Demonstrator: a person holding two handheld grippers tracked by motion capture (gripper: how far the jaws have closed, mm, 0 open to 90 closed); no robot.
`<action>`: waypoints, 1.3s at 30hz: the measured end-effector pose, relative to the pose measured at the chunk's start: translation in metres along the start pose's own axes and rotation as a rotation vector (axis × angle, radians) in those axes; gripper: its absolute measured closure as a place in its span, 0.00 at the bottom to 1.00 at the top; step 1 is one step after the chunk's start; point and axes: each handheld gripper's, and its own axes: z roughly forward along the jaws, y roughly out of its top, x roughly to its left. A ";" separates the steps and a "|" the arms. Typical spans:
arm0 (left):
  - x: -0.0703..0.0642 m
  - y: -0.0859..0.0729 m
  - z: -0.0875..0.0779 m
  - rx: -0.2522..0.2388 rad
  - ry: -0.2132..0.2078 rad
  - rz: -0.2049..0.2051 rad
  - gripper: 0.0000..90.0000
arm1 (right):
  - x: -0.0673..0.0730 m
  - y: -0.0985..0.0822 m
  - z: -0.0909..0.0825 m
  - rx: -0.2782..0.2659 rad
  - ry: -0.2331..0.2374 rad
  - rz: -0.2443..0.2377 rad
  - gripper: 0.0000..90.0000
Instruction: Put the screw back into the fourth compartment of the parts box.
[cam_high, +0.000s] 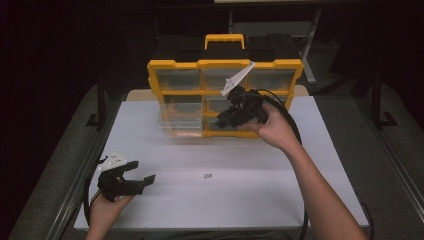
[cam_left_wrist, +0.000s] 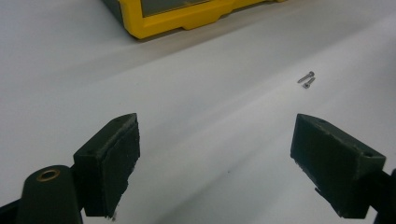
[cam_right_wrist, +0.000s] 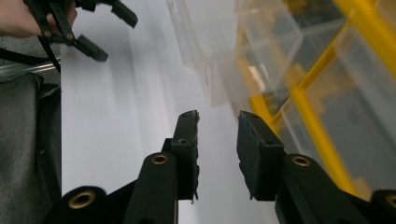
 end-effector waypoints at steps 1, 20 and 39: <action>0.000 0.000 0.000 -0.003 -0.001 0.000 0.17 | 0.000 -0.005 0.001 0.001 0.001 0.004 0.73; -0.001 0.000 0.001 -0.002 0.001 -0.008 0.17 | 0.009 -0.062 0.061 0.067 0.038 0.066 0.65; 0.000 0.000 0.000 -0.002 -0.002 -0.009 0.17 | 0.023 -0.080 0.127 0.096 0.106 0.048 0.76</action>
